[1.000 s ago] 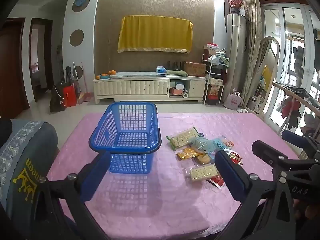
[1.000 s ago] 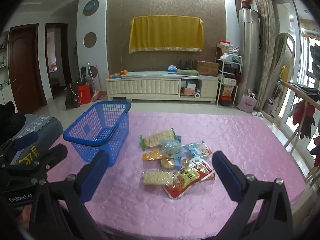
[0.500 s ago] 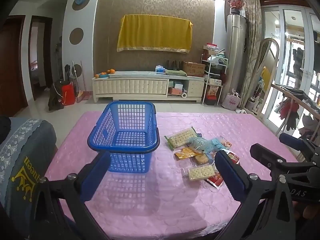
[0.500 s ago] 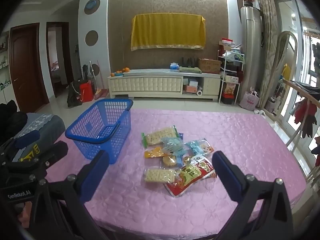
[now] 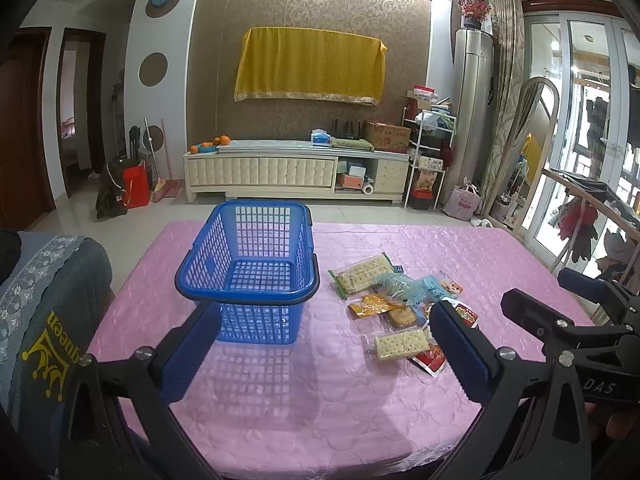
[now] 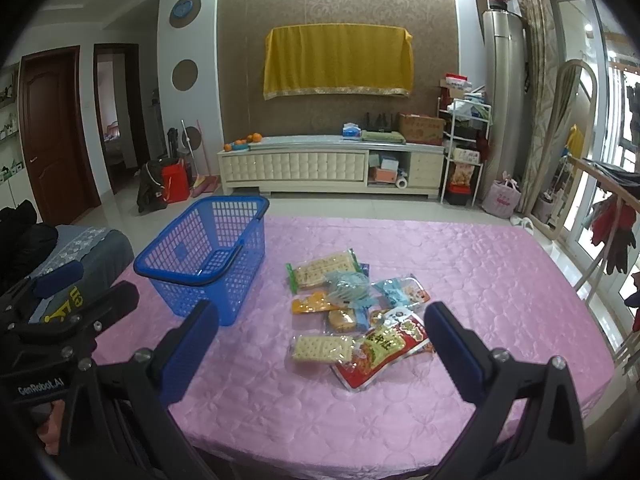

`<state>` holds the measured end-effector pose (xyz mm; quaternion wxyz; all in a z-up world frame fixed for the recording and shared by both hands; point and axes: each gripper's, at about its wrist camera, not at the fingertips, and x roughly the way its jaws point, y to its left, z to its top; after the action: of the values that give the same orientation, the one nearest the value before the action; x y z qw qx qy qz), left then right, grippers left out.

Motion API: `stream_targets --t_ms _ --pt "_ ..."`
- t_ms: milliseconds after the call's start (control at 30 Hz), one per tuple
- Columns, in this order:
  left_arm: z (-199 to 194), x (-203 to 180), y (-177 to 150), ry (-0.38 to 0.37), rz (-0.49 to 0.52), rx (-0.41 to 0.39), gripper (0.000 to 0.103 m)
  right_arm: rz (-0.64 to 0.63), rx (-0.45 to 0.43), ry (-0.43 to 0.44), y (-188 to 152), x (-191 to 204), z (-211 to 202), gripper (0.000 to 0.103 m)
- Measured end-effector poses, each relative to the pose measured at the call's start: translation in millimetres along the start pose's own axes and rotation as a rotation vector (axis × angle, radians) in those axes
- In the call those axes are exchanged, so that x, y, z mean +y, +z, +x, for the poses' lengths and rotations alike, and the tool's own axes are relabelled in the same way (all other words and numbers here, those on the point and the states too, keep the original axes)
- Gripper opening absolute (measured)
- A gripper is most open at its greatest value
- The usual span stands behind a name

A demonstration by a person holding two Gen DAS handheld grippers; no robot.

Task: Organize snacks

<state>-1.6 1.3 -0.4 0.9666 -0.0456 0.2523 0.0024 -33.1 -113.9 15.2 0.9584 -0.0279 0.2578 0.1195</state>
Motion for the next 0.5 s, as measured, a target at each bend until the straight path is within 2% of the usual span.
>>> stream_targets --t_ms 500 --pt "-0.8 1.2 0.1 0.001 -0.002 0.0 0.103 0.004 0.014 0.01 0.4 0.4 -1.1 0.103"
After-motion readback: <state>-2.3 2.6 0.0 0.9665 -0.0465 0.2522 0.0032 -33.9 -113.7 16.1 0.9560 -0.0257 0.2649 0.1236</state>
